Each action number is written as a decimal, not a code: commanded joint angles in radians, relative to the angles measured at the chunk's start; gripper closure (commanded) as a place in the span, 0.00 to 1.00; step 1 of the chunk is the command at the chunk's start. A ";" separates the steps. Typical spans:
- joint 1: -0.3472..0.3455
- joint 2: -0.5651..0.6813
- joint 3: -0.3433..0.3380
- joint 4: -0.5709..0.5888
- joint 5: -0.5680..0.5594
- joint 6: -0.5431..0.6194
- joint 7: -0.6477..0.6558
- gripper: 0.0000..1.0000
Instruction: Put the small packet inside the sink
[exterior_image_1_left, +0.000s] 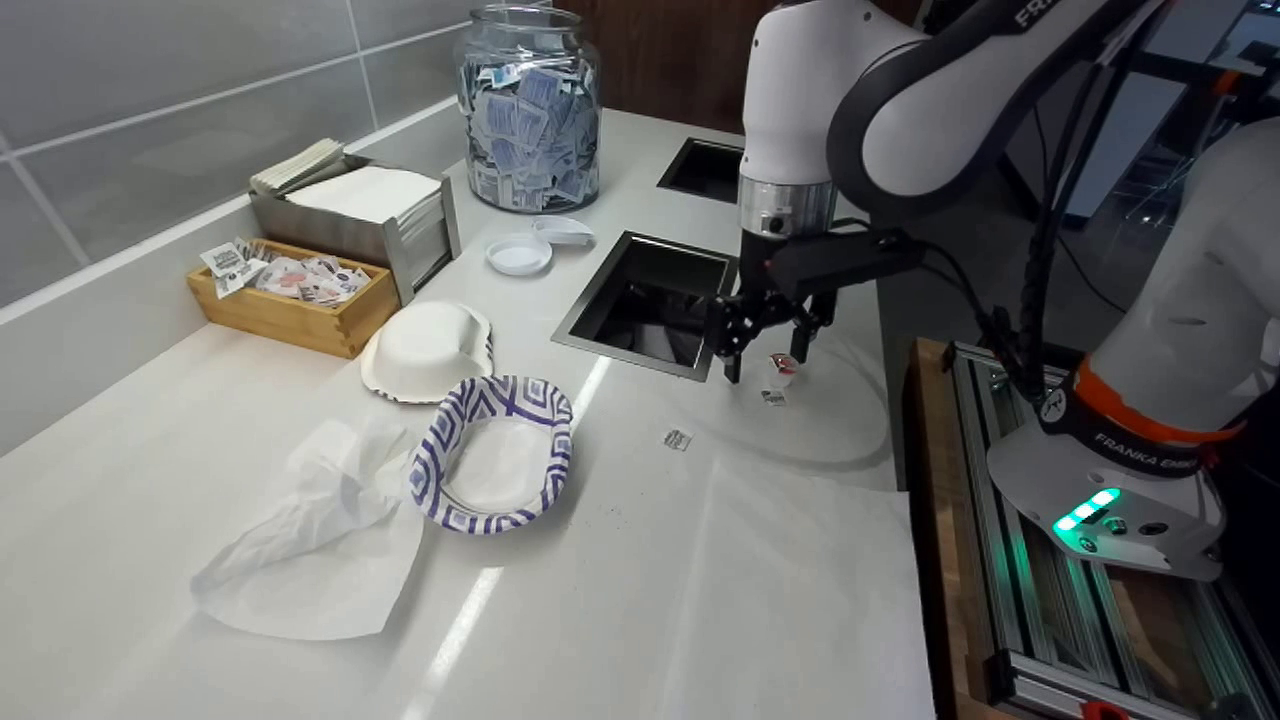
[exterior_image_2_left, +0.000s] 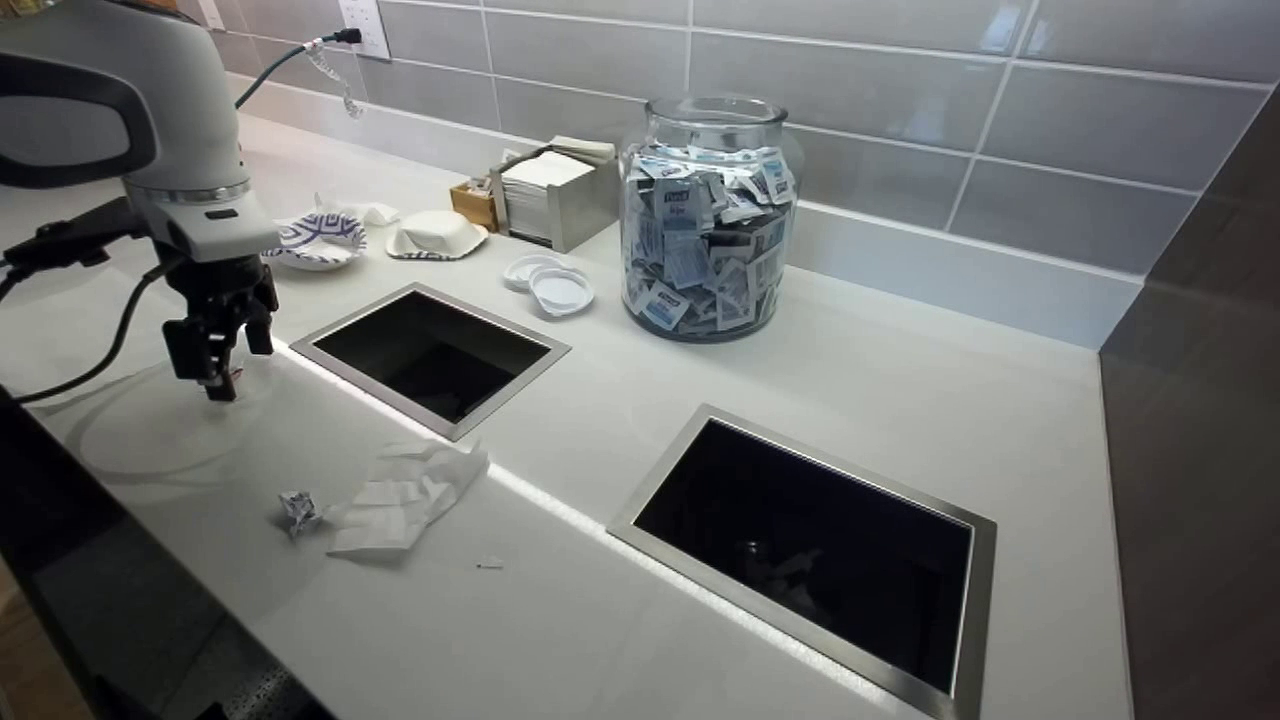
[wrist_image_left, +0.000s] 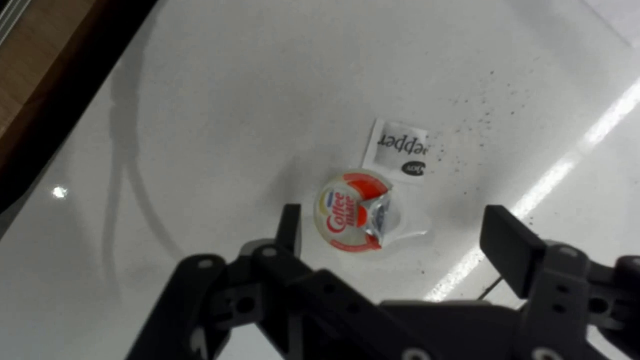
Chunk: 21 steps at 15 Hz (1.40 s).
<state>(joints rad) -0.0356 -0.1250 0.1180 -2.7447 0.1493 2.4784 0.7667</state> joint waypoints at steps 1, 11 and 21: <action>0.031 0.008 -0.012 0.001 0.021 0.009 -0.007 0.00; 0.039 0.030 -0.012 0.000 0.002 -0.002 0.022 0.47; 0.038 0.024 -0.018 -0.002 -0.017 -0.012 0.037 0.94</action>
<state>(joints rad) -0.0054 -0.1117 0.1085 -2.7470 0.1496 2.4677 0.7757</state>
